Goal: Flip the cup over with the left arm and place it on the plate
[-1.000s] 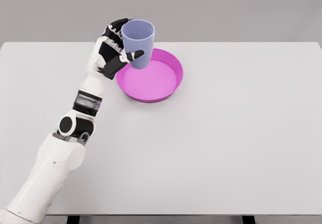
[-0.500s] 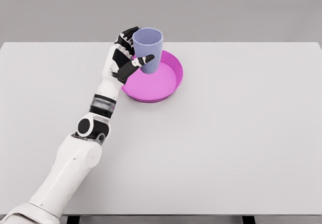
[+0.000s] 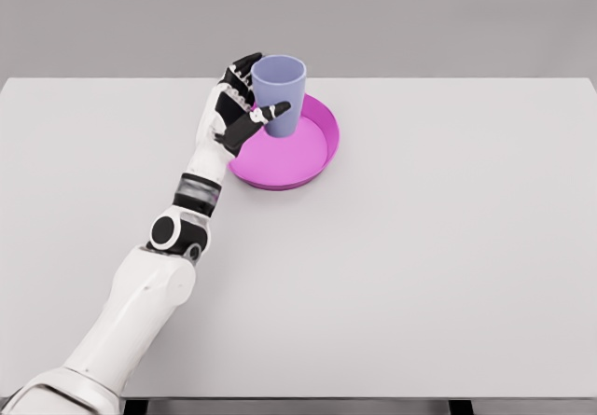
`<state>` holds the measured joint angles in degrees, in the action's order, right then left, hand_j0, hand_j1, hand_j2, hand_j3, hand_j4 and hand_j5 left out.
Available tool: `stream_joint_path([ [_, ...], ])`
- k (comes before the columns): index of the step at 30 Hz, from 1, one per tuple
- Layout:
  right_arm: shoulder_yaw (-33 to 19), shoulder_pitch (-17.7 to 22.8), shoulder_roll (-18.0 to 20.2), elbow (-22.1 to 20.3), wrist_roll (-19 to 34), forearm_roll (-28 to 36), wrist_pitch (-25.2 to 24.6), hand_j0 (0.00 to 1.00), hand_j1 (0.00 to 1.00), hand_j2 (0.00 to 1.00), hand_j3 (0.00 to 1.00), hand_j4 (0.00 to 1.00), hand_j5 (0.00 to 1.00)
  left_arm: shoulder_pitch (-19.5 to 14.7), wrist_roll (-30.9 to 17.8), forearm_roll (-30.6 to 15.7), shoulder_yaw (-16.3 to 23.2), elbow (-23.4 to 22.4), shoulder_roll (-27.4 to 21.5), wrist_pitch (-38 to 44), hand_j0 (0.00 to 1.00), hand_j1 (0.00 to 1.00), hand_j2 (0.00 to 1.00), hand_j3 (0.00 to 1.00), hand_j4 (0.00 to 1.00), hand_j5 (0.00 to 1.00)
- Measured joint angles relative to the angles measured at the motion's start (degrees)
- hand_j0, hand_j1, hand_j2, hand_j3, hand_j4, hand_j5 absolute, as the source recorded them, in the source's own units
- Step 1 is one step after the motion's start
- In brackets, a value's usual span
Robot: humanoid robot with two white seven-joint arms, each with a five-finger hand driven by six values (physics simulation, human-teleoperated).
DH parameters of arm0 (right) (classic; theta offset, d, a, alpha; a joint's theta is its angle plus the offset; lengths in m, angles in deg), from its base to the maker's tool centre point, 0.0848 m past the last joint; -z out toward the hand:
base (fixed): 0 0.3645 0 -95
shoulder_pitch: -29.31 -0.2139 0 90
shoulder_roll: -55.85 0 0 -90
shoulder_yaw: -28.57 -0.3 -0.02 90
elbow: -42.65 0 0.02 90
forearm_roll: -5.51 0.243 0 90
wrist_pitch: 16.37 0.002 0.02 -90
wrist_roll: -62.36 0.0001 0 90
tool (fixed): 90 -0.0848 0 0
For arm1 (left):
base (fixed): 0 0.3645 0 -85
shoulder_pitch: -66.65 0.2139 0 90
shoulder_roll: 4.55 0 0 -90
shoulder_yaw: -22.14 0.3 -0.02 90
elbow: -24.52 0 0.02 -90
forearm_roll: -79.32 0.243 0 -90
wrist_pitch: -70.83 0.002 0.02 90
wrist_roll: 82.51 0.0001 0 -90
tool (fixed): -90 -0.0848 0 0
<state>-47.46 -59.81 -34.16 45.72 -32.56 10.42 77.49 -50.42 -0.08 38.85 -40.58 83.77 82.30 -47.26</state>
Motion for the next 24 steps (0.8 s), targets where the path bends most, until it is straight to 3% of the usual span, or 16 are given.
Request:
stream_joint_path([
  [7,0.00,0.00,0.00,0.00,0.00,0.00,0.00,1.00,1.00,1.00,1.00,1.00,1.00,-0.62,-0.13,0.02,0.40,-2.74,0.62,0.00,0.56,0.56,0.56,0.56,0.56,0.56],
  [18,0.00,0.00,0.00,0.00,0.00,-0.01,0.00,1.00,1.00,1.00,1.00,1.00,1.00,-0.70,-0.20,0.11,0.92,-2.43,0.11,0.00,0.71,0.71,0.71,0.71,0.71,0.71],
  [24,0.00,0.00,0.00,0.00,0.00,0.00,0.00,1.00,1.00,1.00,1.00,1.00,1.00,-0.70,-0.23,0.13,0.93,-2.37,0.07,-0.01,0.71,0.71,0.71,0.71,0.71,0.71],
])
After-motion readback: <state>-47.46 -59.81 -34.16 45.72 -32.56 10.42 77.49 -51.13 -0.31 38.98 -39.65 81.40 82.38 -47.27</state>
